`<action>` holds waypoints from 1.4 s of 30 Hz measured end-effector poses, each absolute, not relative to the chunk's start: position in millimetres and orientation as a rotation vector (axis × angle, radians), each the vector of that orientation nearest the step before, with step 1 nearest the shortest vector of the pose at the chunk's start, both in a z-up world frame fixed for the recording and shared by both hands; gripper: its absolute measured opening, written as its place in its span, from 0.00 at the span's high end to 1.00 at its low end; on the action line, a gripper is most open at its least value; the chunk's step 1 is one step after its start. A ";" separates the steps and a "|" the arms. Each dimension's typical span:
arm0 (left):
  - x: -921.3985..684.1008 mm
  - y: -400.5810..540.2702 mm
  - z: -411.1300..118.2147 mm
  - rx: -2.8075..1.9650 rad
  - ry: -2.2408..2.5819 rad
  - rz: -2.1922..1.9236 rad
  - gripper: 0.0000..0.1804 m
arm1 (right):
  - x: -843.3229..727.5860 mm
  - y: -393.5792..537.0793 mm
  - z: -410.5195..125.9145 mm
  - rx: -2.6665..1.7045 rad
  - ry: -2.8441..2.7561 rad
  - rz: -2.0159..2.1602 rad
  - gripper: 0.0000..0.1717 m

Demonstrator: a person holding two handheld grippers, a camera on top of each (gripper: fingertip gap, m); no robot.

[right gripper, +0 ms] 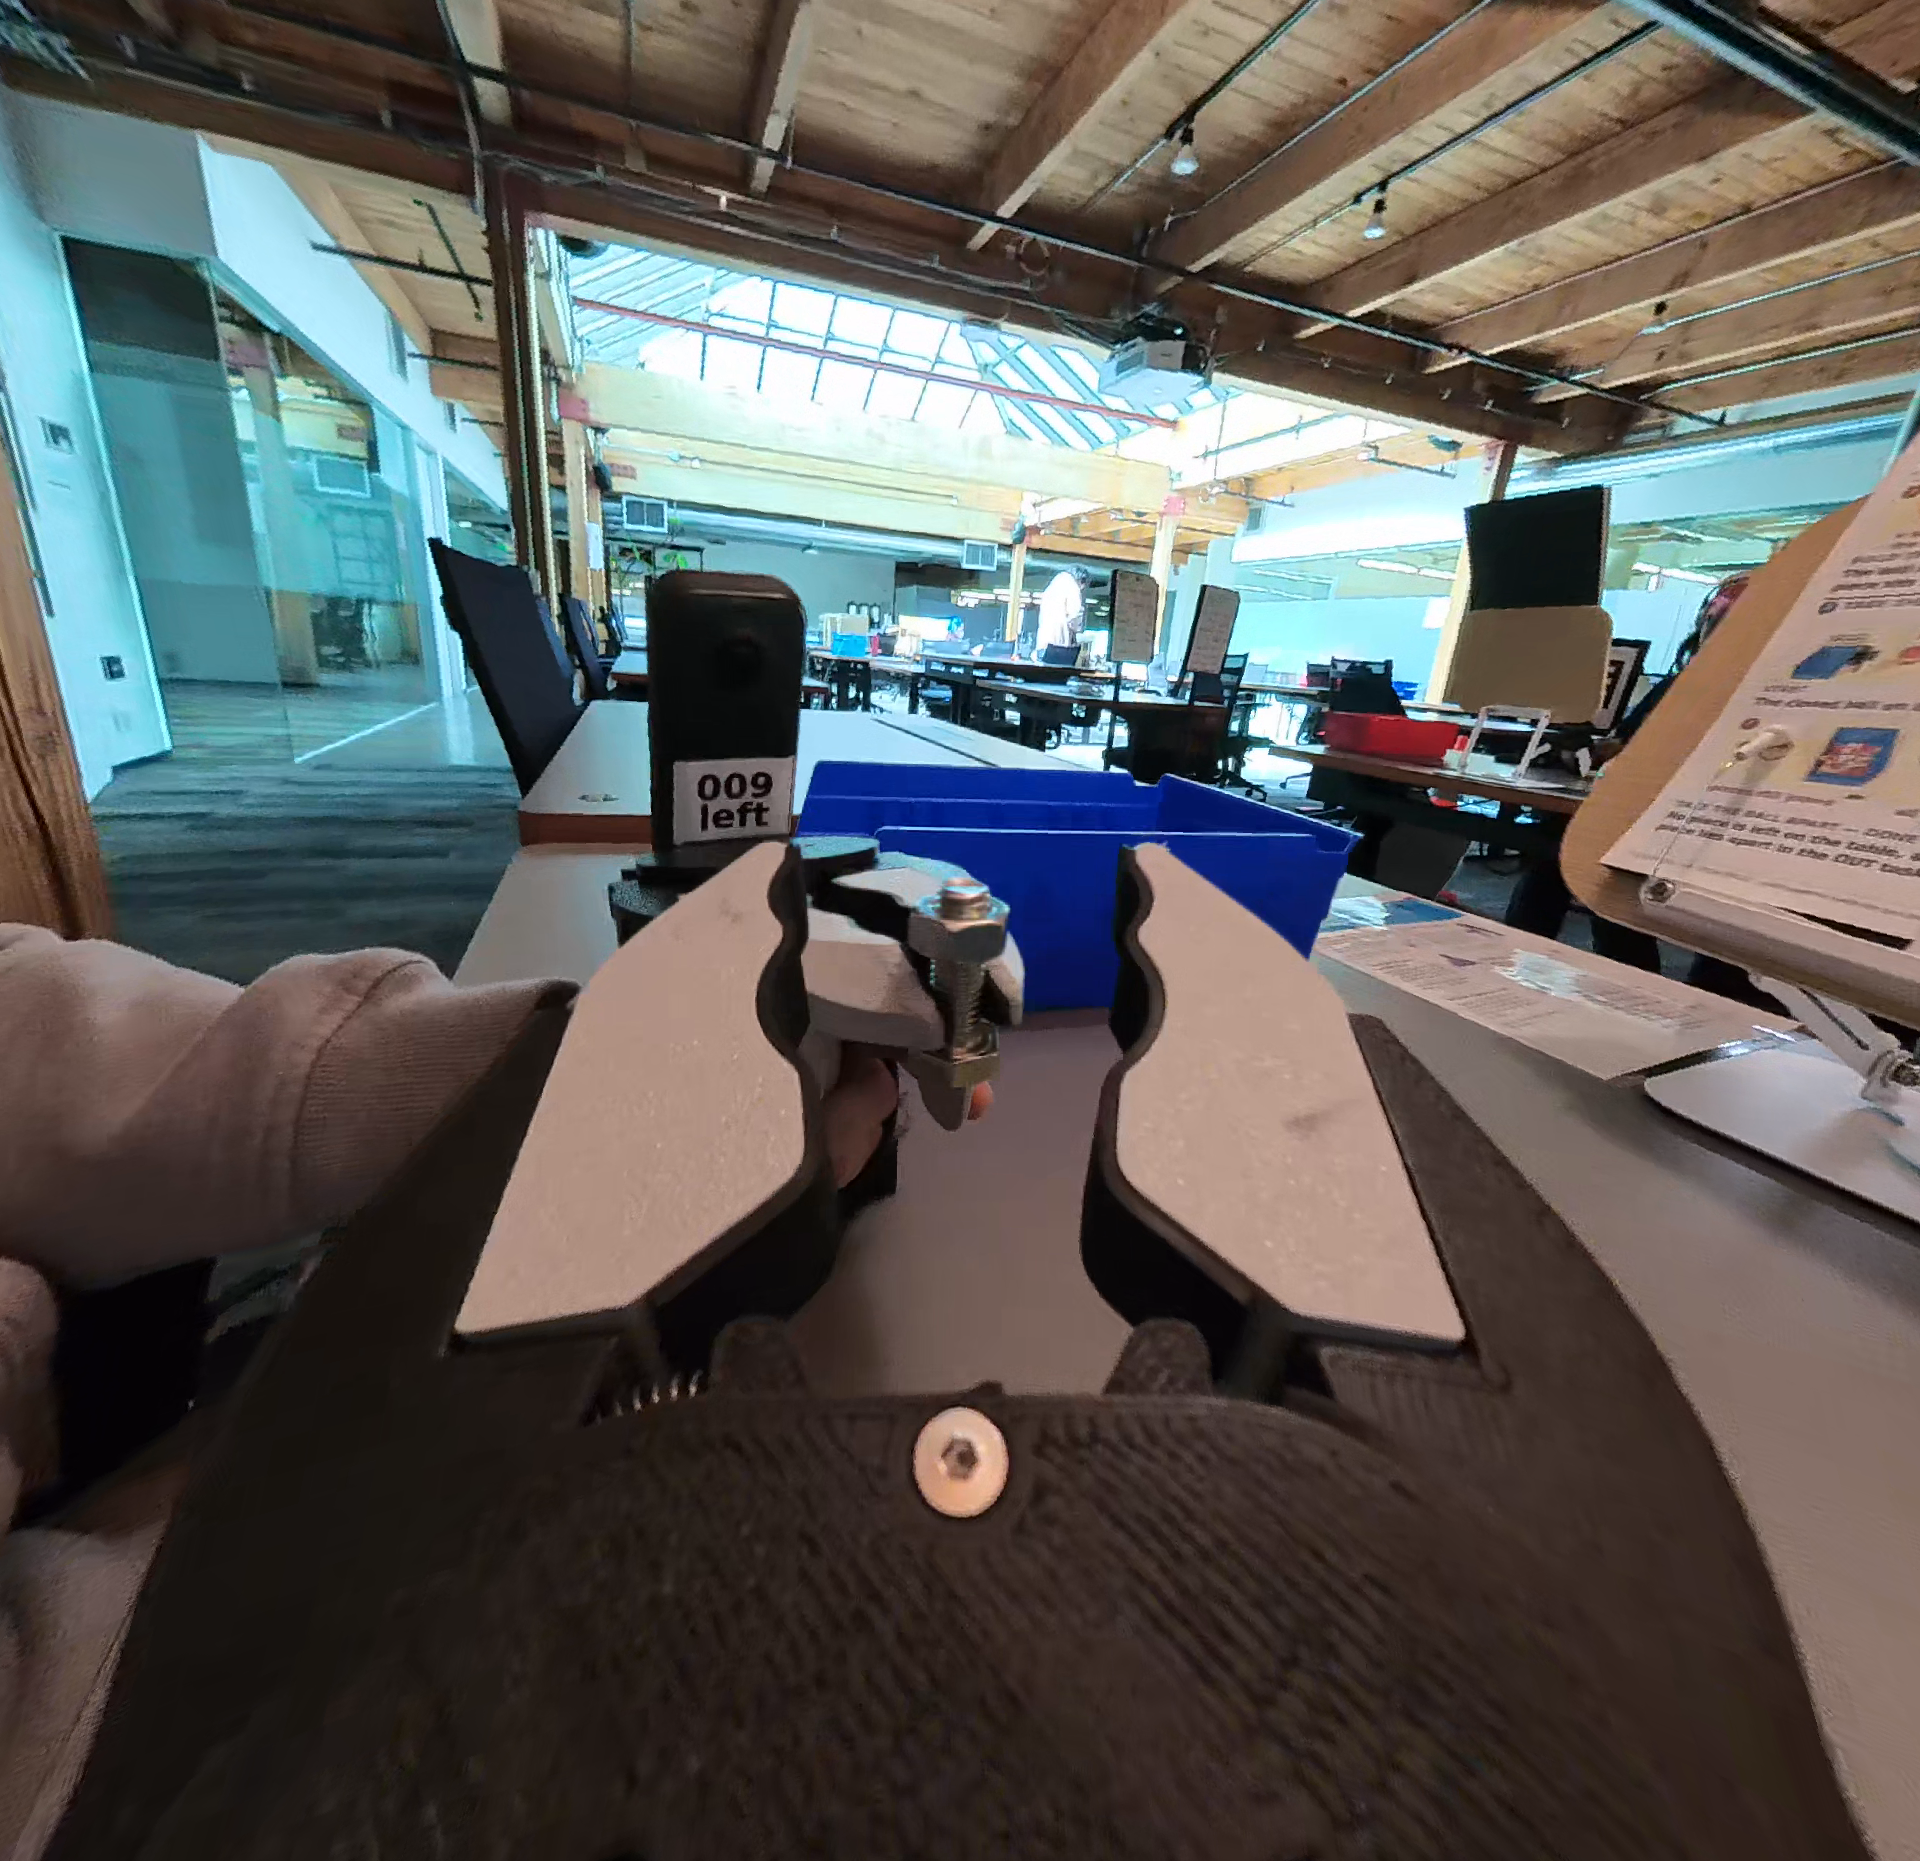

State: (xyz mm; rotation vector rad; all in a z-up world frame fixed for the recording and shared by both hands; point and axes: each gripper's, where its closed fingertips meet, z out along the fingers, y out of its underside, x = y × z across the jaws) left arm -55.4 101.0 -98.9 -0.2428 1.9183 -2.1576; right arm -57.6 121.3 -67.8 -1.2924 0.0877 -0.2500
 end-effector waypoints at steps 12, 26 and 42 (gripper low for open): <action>-52.7 102.1 -99.8 -0.275 1.915 -2.150 0.95 | -40.4 120.6 -79.4 -1.352 0.179 -0.285 0.73; -50.5 100.4 -103.9 -0.276 1.928 -2.074 0.95 | -45.5 125.0 -81.4 -1.364 0.153 -0.259 0.71; -48.5 103.9 -99.2 -0.296 1.878 -2.071 0.95 | -45.7 121.2 -72.1 -1.299 0.165 -0.240 0.71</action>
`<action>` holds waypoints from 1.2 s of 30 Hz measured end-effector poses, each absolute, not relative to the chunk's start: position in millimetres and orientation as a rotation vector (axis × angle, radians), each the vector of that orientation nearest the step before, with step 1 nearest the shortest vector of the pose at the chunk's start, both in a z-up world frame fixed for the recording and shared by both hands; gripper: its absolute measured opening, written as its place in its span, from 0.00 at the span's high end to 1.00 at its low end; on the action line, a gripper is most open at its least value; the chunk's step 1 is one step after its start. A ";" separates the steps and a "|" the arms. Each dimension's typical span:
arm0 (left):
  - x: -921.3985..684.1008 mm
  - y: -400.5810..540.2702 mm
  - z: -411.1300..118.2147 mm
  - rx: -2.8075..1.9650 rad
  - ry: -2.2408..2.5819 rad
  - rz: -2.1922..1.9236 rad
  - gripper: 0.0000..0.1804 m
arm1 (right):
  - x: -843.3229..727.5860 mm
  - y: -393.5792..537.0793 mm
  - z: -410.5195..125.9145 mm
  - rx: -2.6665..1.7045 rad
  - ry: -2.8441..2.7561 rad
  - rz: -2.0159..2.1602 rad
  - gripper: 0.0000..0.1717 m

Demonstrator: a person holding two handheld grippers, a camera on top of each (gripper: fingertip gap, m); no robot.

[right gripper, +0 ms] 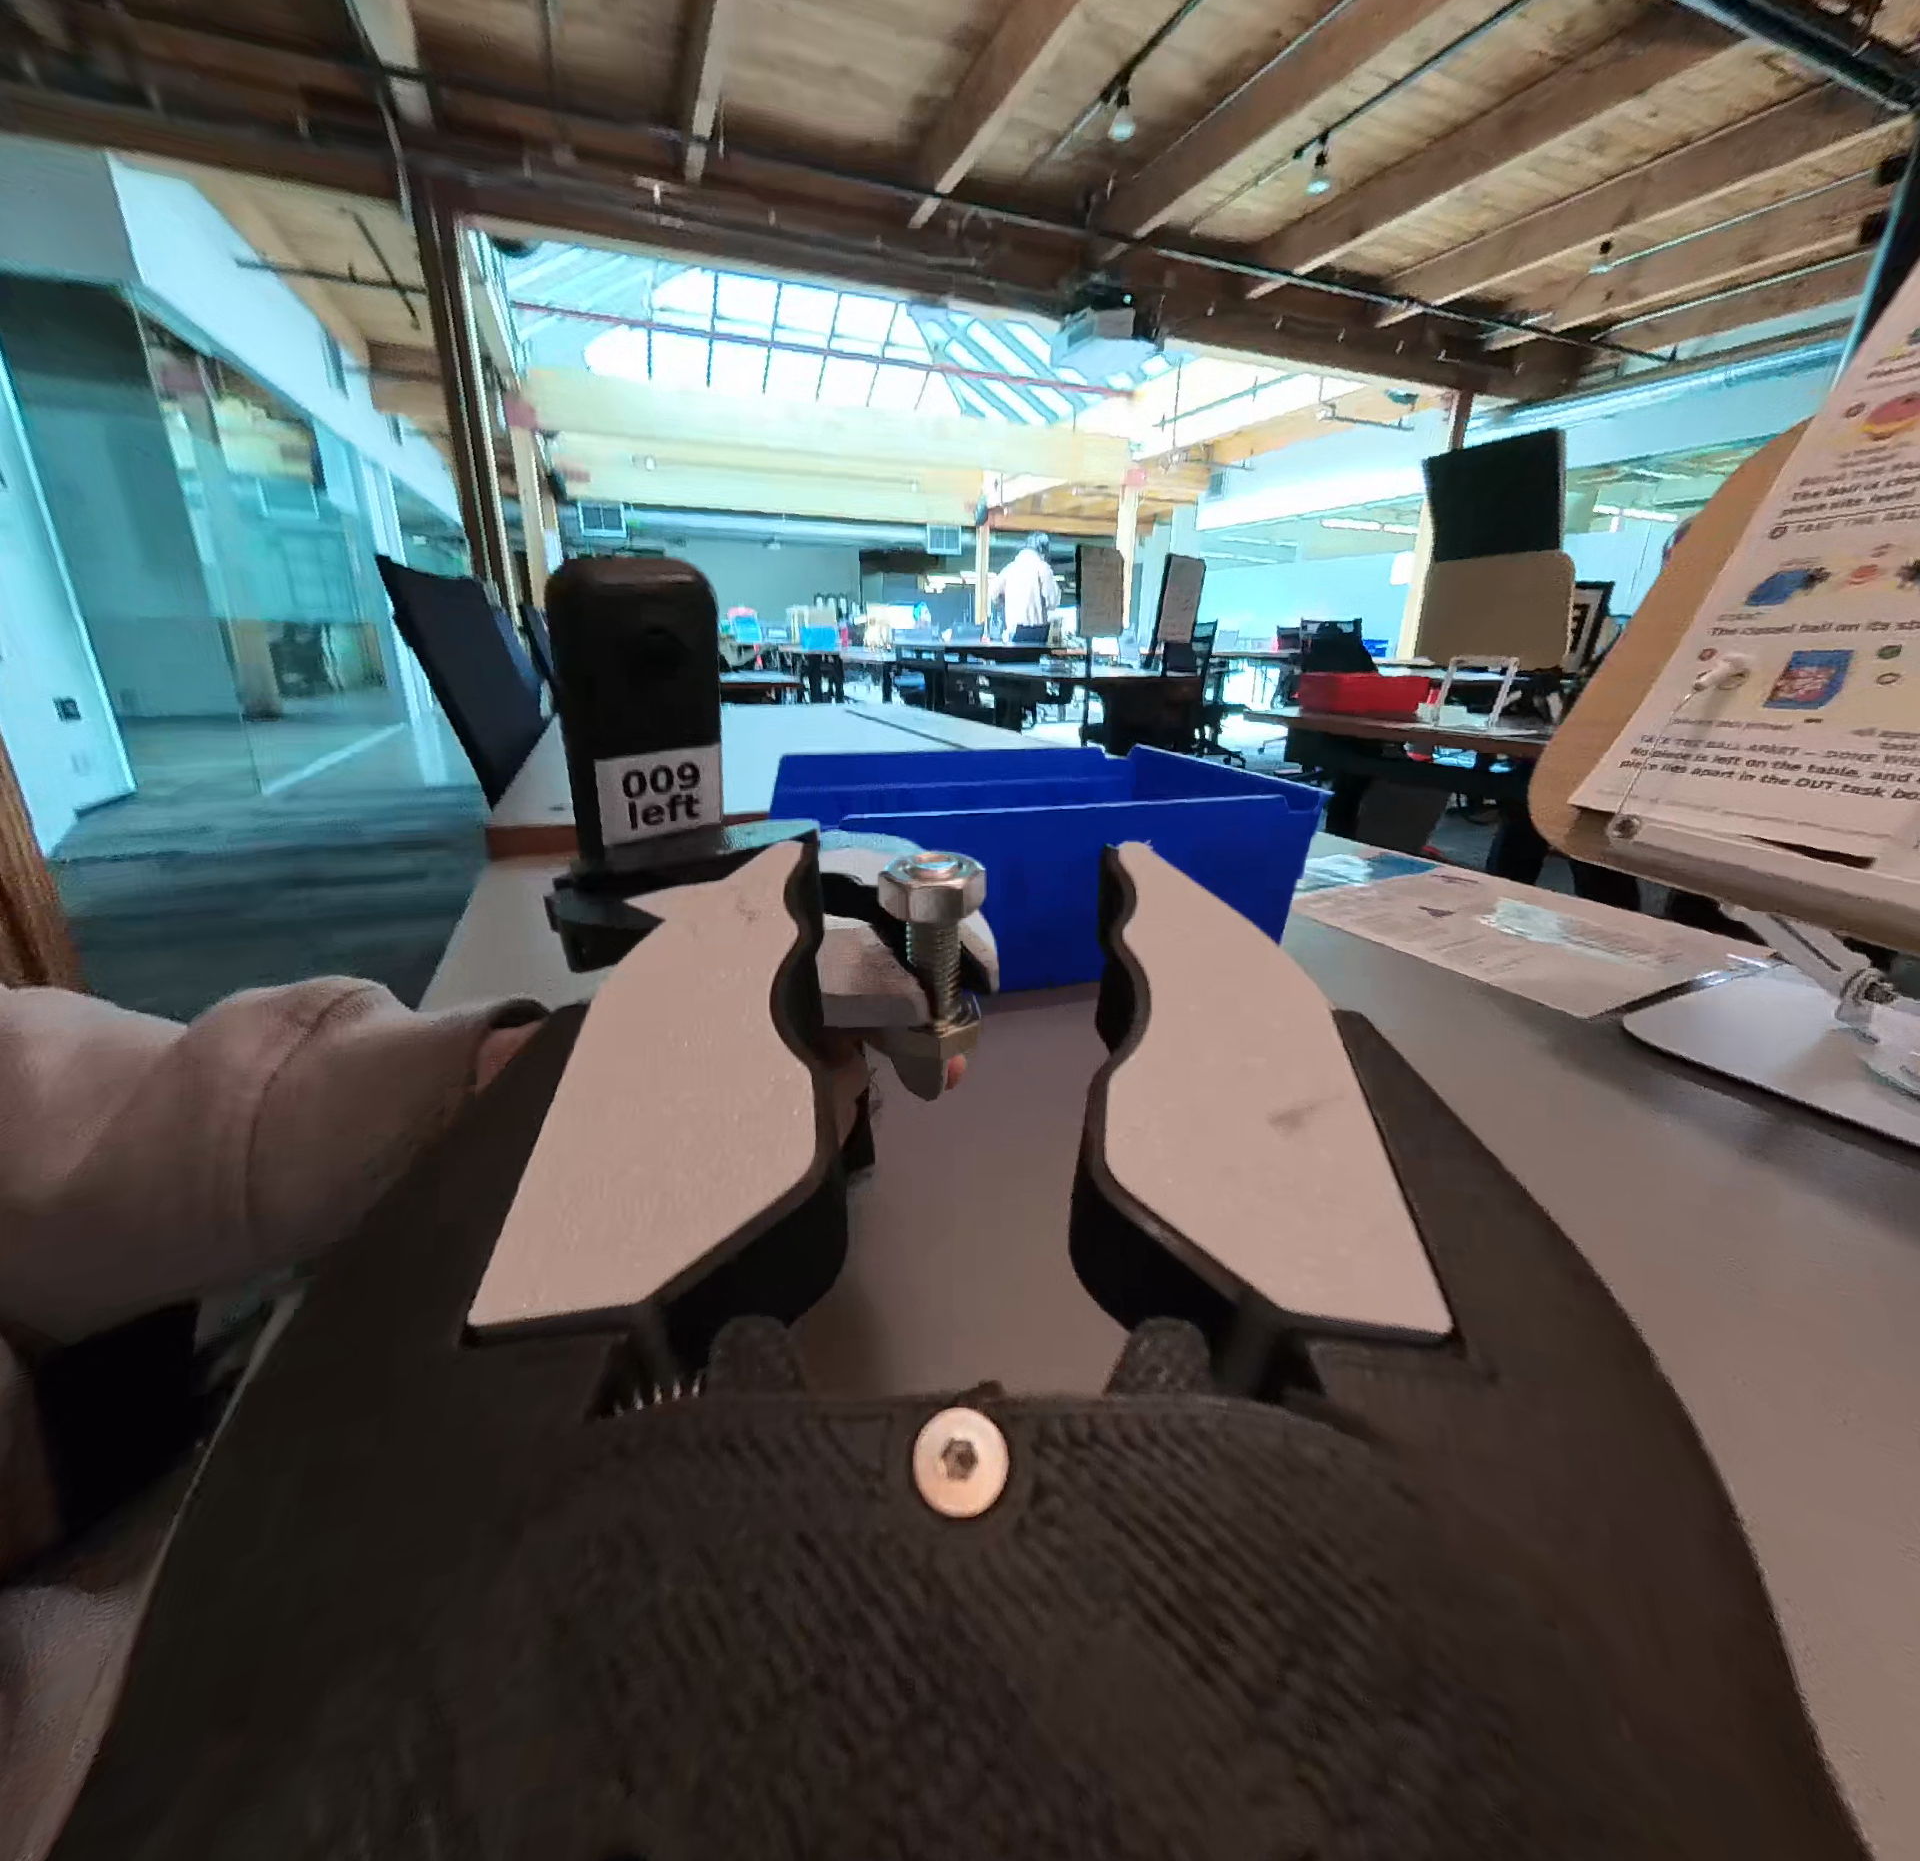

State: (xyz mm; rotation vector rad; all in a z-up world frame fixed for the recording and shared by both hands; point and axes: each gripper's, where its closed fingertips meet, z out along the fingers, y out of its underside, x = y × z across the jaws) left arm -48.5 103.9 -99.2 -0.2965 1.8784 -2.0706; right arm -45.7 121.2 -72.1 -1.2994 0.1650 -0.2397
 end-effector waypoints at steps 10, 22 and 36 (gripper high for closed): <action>-41.0 122.7 -87.7 -0.392 1.751 -2.175 0.95 | -12.8 88.6 -64.6 -1.163 0.374 -0.207 0.71; -44.8 107.2 -94.2 -0.332 1.816 -2.056 0.95 | -29.9 114.7 -72.1 -1.273 0.273 -0.229 0.70; -44.1 108.1 -96.3 -0.325 1.822 -2.042 0.95 | -40.0 121.3 -70.9 -1.277 0.211 -0.241 0.72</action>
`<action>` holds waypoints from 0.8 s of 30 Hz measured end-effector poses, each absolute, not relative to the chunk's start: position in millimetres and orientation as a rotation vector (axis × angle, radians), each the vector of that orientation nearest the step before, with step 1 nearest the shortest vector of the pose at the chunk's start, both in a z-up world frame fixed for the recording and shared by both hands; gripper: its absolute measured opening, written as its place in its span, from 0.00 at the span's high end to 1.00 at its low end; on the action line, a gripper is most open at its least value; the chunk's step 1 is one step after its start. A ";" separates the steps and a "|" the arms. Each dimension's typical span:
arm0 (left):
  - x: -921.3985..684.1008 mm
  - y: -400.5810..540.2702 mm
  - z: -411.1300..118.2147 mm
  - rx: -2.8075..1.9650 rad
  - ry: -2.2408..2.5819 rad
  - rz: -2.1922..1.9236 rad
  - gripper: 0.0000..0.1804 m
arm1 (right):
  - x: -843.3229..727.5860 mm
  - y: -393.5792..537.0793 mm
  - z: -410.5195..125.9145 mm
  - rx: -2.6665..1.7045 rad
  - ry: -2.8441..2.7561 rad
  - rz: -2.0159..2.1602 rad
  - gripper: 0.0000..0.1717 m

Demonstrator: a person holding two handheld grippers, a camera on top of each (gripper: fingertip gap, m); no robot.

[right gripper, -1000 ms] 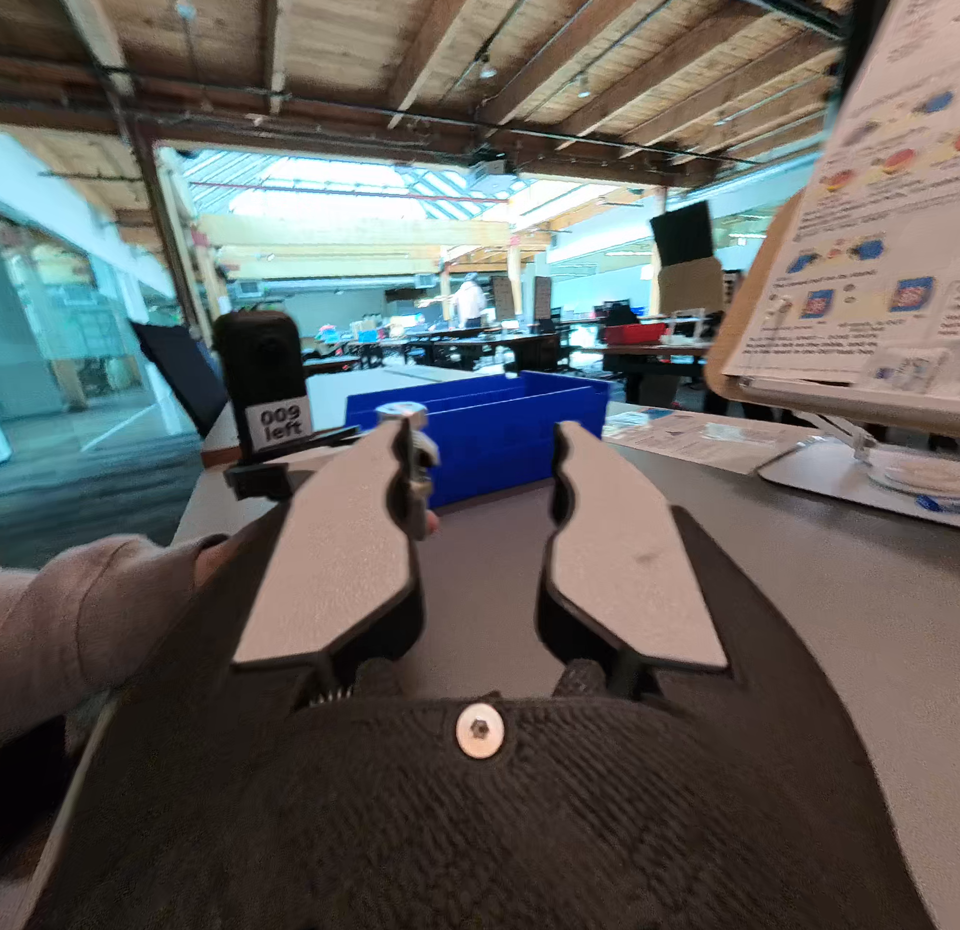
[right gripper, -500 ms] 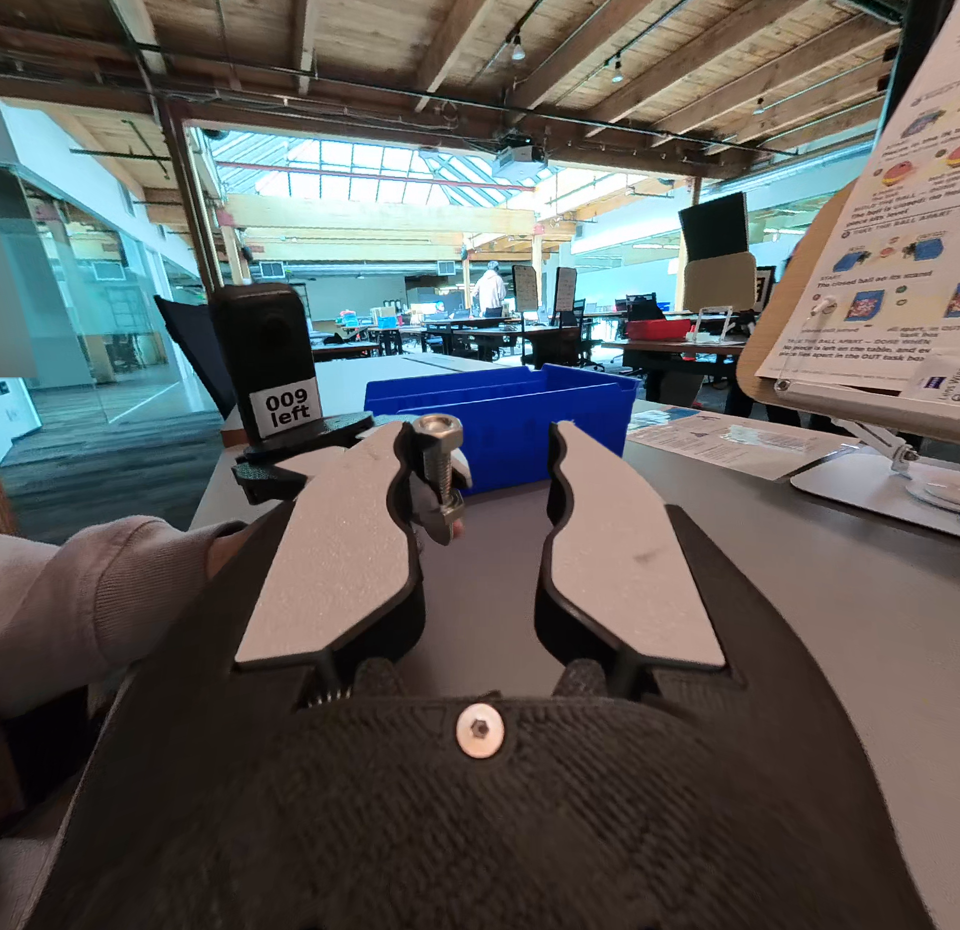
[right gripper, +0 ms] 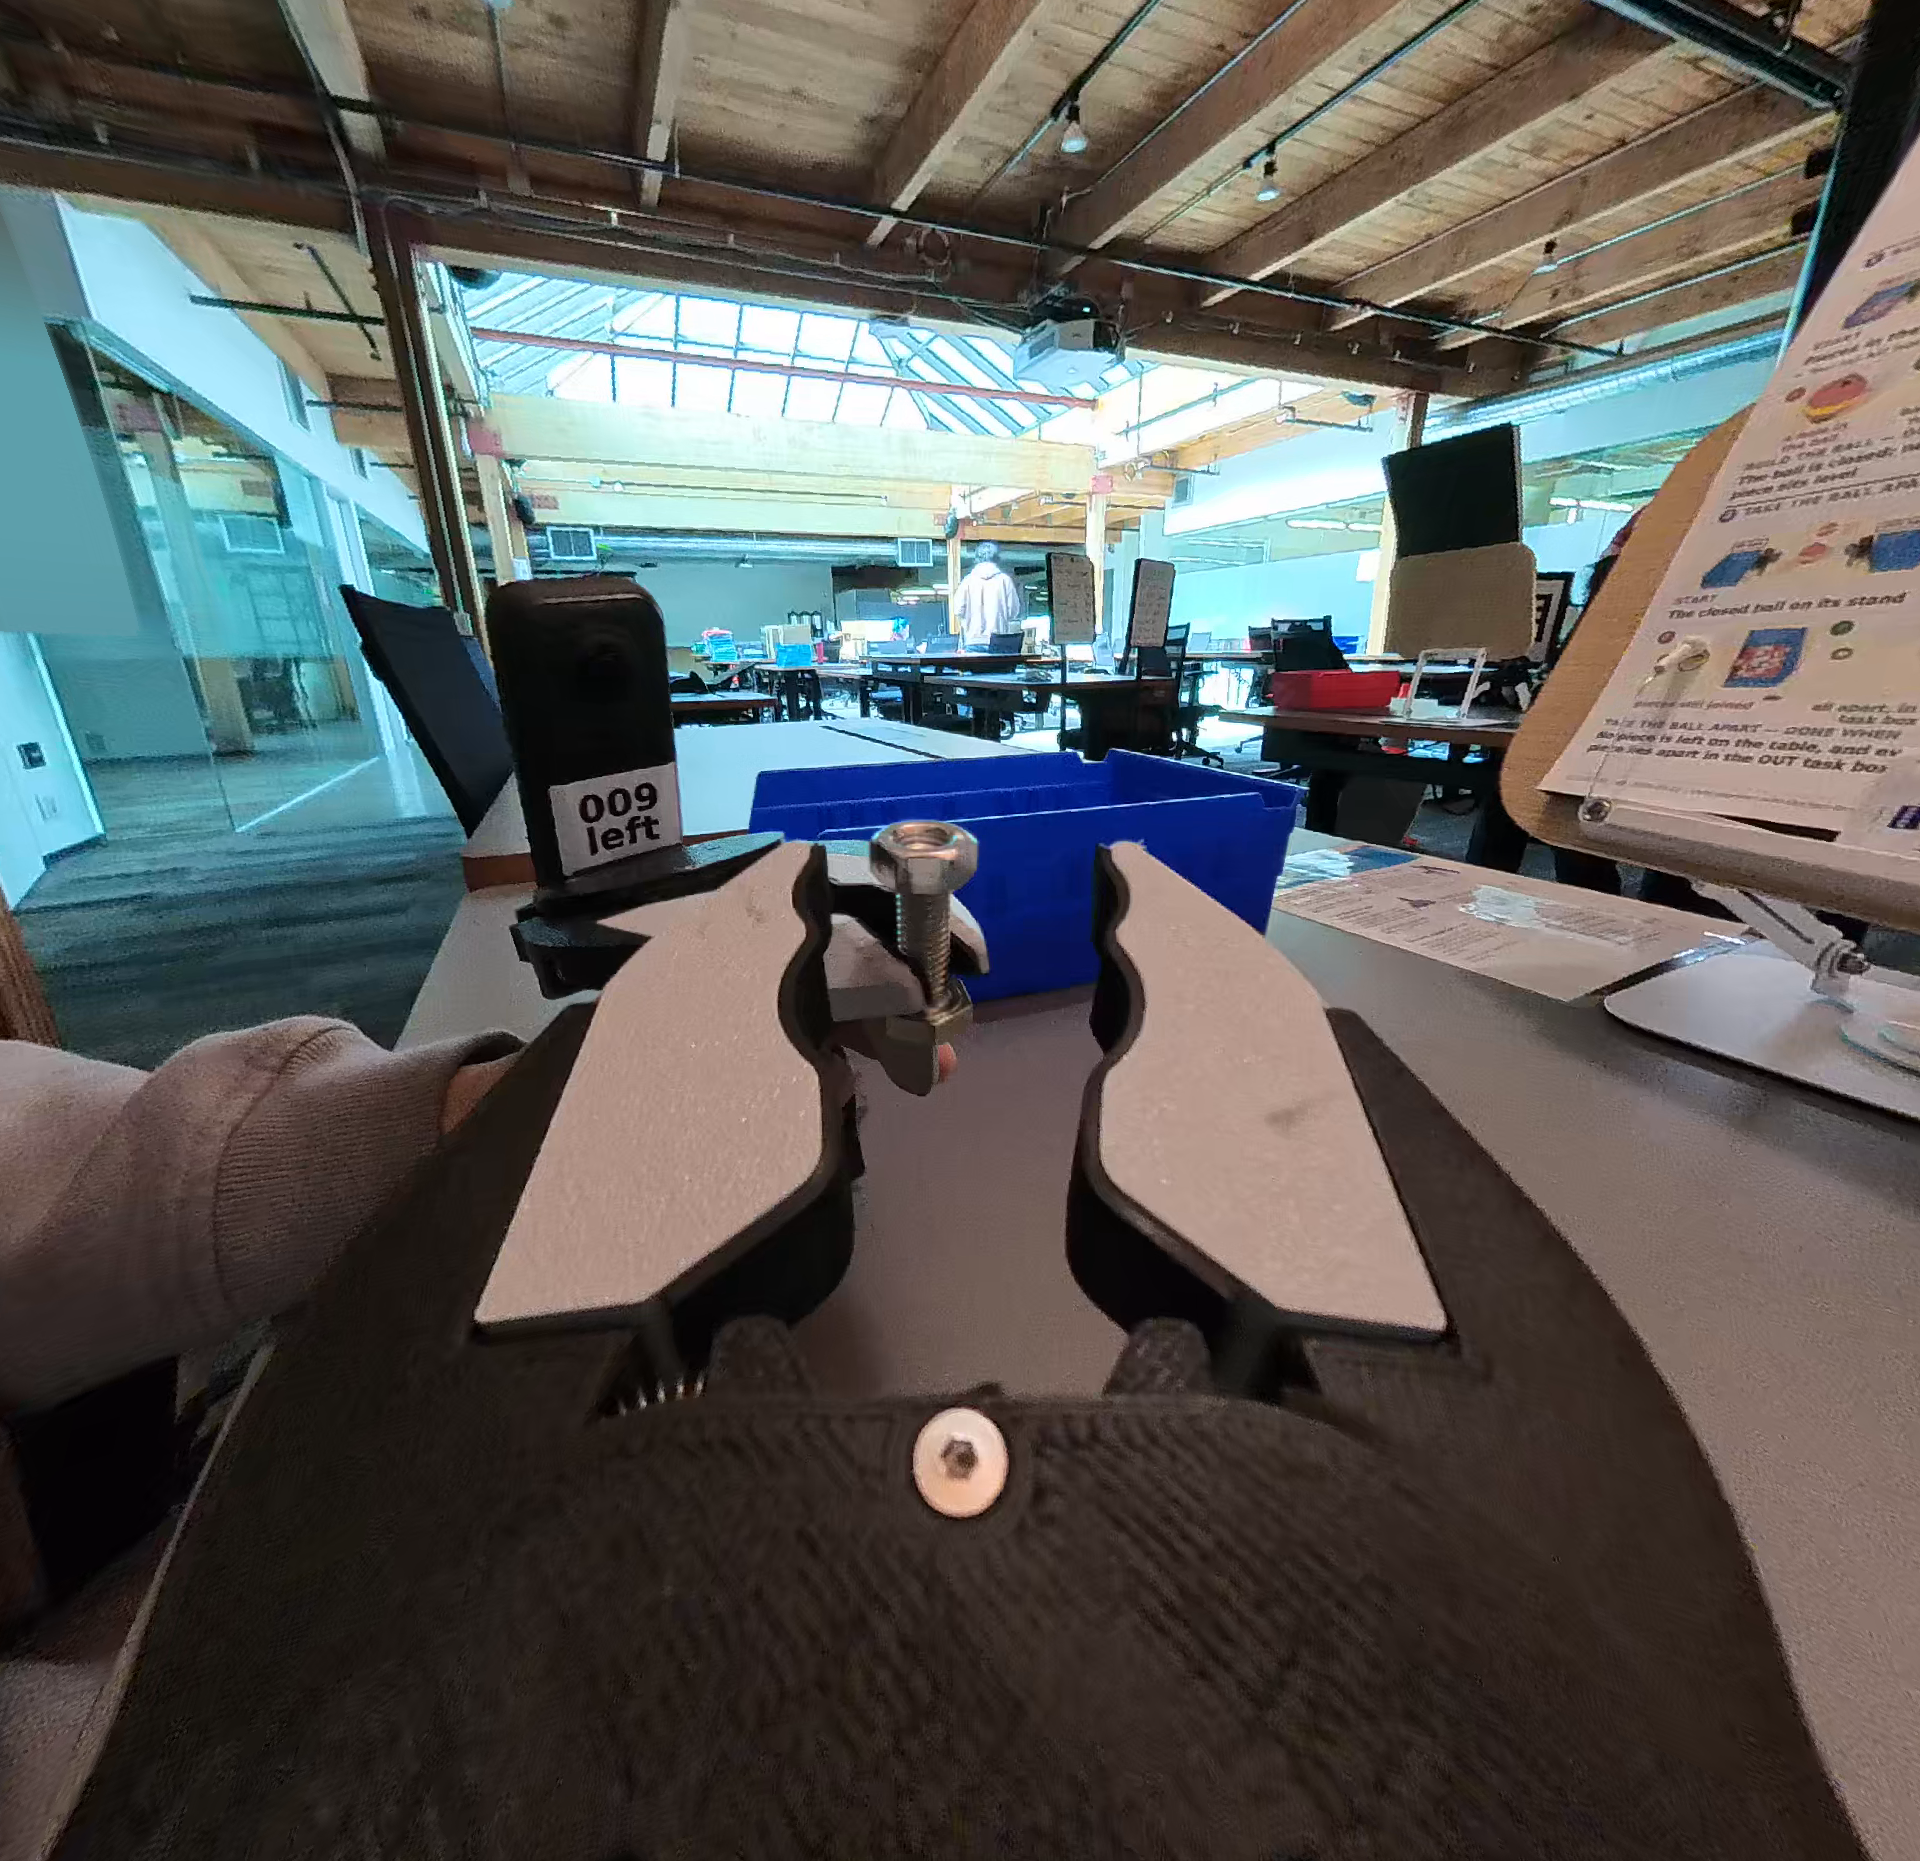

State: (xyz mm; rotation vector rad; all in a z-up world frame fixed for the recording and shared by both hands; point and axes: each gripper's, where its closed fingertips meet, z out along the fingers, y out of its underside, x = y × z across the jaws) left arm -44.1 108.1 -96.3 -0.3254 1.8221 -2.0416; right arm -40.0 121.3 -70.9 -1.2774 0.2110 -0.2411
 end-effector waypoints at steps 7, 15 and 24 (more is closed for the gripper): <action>-42.4 109.7 -95.4 -0.336 1.808 -2.033 0.95 | -31.9 115.6 -70.3 -1.253 0.268 -0.225 0.73; -39.0 119.2 -89.0 -0.385 1.738 -2.101 0.95 | -29.1 104.7 -63.5 -1.181 0.287 -0.168 0.74; -39.6 112.0 -95.6 -0.346 1.792 -2.008 0.95 | -40.5 124.0 -67.7 -1.247 0.228 -0.244 0.81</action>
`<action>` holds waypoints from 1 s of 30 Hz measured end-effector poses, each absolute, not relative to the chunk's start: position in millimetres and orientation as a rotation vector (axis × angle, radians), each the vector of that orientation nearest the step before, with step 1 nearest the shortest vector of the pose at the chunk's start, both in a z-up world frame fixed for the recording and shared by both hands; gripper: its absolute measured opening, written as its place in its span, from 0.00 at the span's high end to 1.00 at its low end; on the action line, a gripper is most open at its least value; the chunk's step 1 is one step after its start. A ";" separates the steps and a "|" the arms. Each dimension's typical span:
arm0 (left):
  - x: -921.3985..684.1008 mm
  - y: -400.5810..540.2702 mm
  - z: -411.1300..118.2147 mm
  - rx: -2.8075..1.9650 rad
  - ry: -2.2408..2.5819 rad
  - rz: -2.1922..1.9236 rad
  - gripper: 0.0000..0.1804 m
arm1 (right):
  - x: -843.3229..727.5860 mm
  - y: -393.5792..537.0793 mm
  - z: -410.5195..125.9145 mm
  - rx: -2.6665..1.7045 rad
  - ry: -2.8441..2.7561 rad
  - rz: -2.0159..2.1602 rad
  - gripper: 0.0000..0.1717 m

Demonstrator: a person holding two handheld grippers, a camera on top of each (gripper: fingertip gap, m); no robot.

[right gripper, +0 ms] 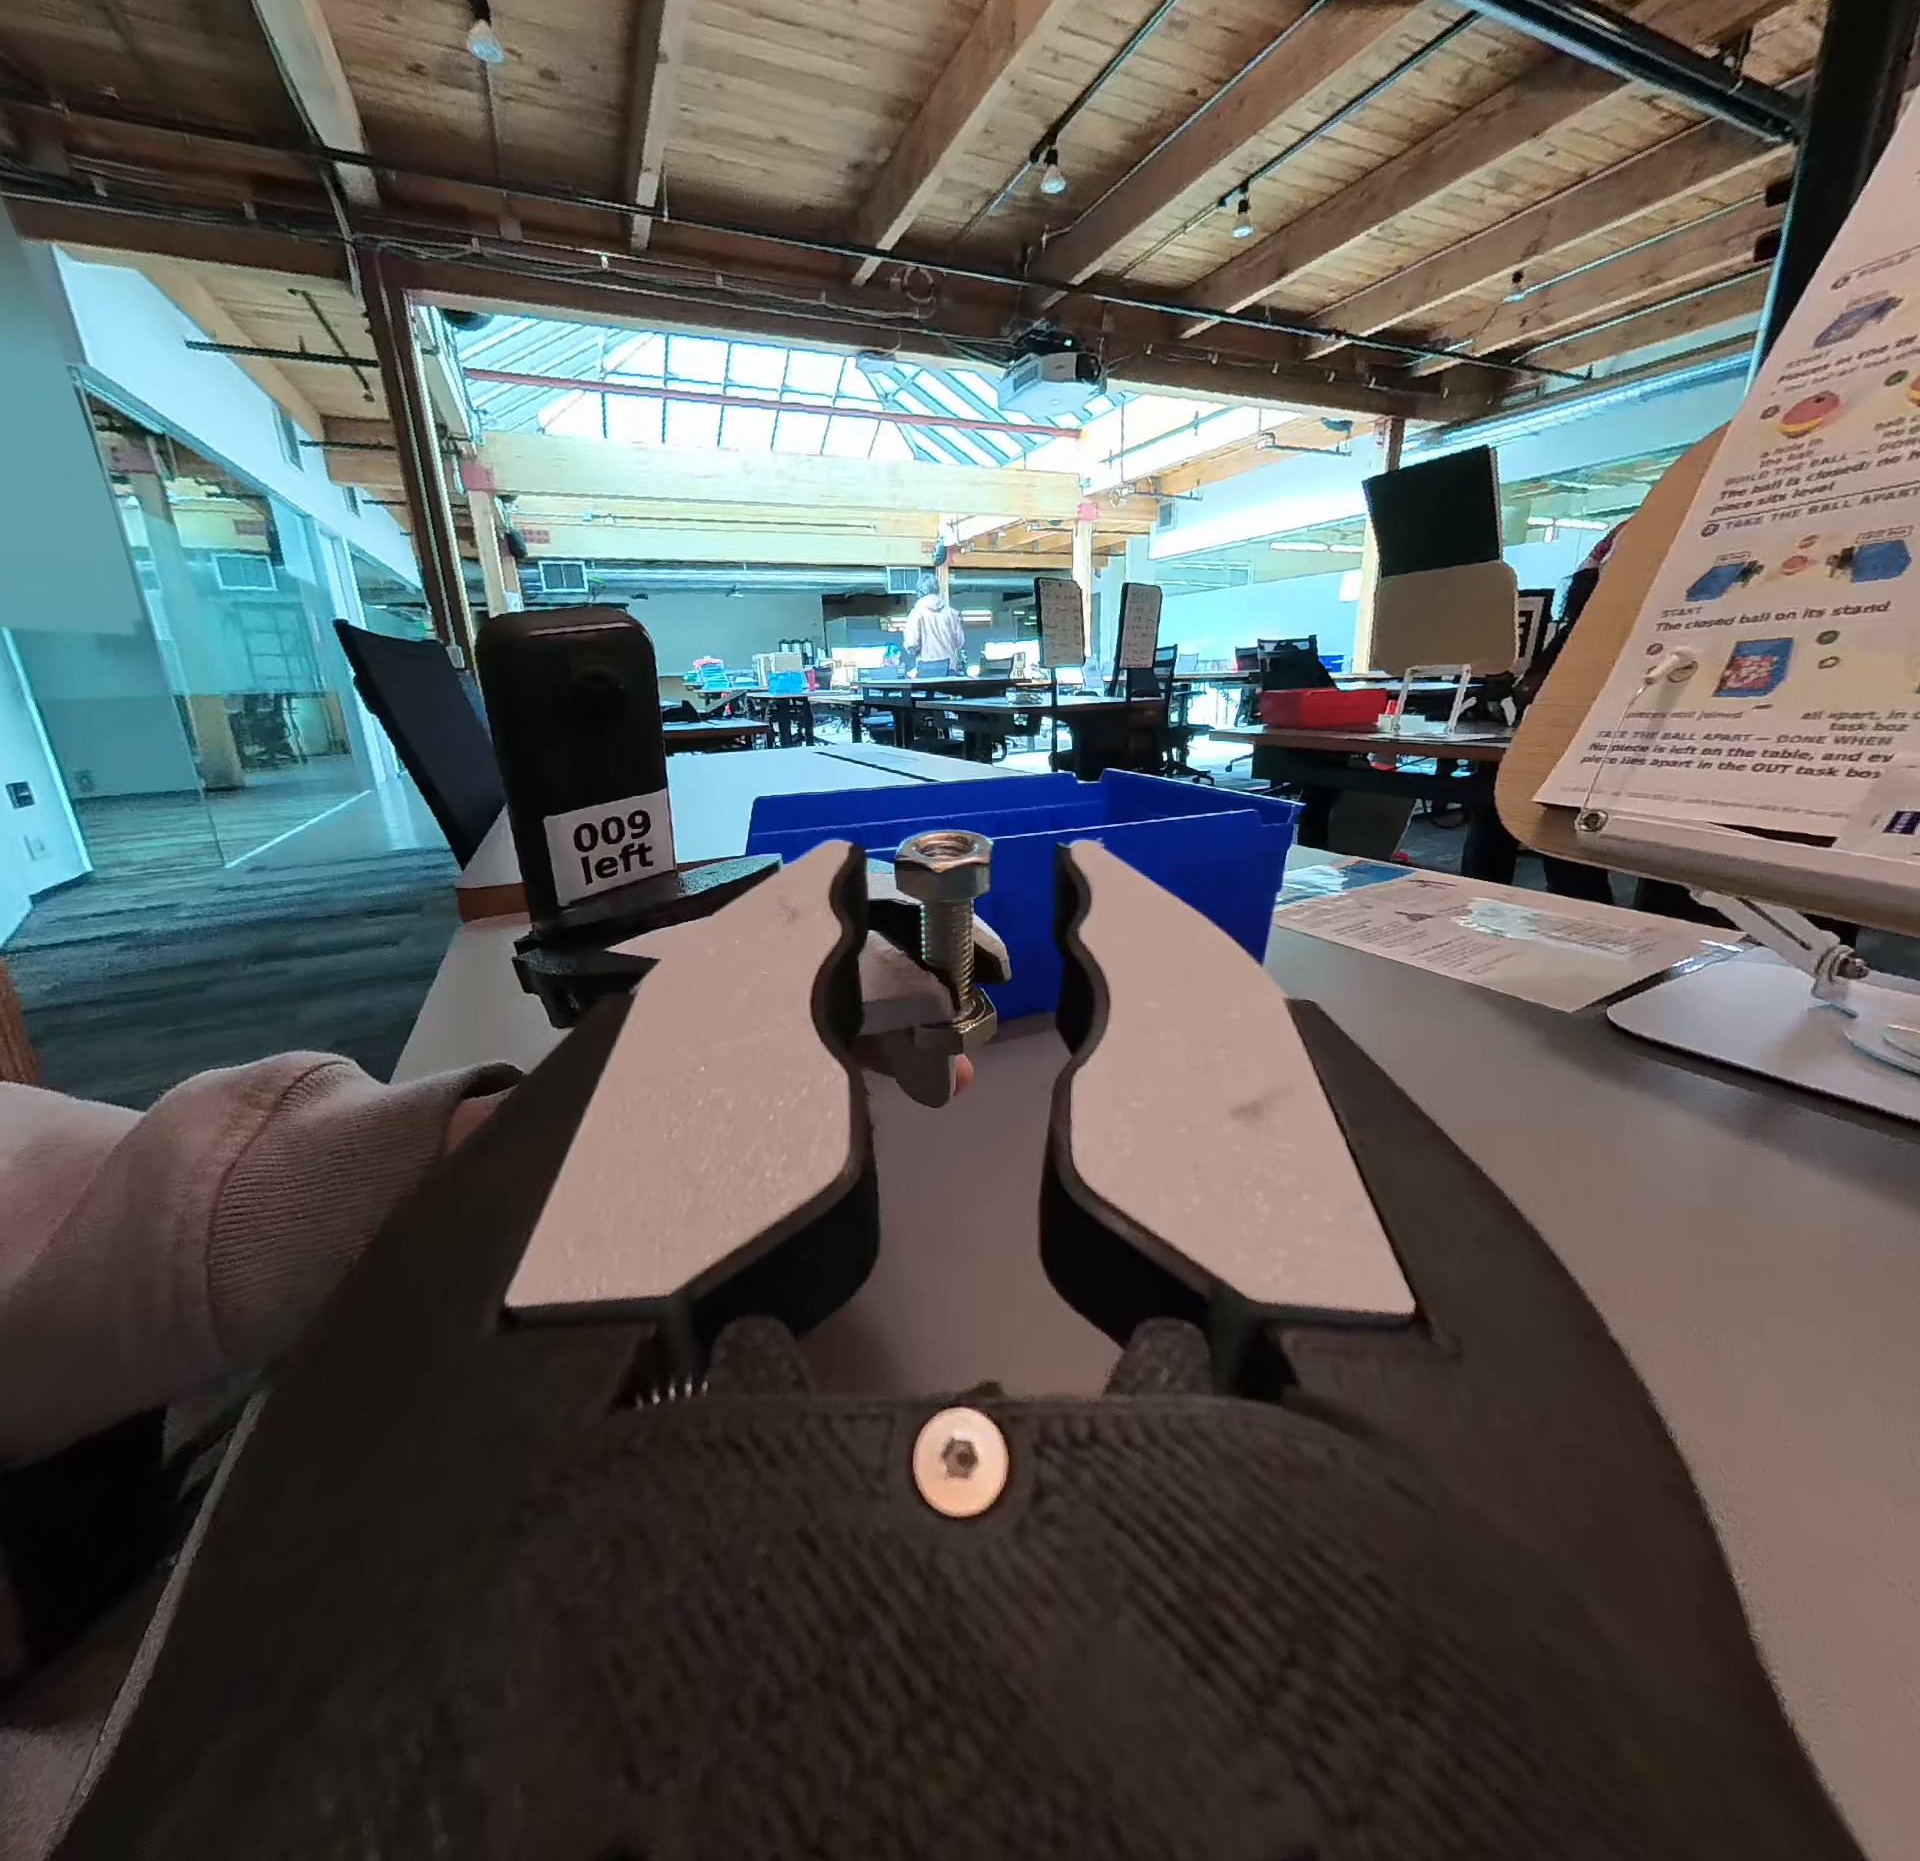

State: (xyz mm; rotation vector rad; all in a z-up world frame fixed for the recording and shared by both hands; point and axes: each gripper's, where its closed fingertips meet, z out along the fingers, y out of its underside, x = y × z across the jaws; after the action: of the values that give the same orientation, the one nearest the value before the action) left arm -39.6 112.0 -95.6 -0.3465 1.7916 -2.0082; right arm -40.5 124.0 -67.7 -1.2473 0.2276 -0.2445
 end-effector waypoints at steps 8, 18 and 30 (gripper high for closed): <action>-41.4 110.5 -97.7 -0.334 1.821 -2.021 0.95 | -44.6 124.0 -69.7 -1.286 0.159 -0.251 0.90; -111.0 95.0 -76.2 0.118 1.979 -2.639 0.95 | -106.6 109.8 -48.2 -1.148 -0.141 0.368 0.90; -40.9 116.6 -93.5 -0.360 1.791 -2.054 0.95 | -49.9 105.6 -53.5 -1.136 0.181 -0.024 0.77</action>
State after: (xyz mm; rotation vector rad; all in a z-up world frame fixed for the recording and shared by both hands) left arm -40.9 116.6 -93.5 -0.3600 1.7912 -2.0541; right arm -49.9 105.6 -53.5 -1.1362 0.1811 -0.0241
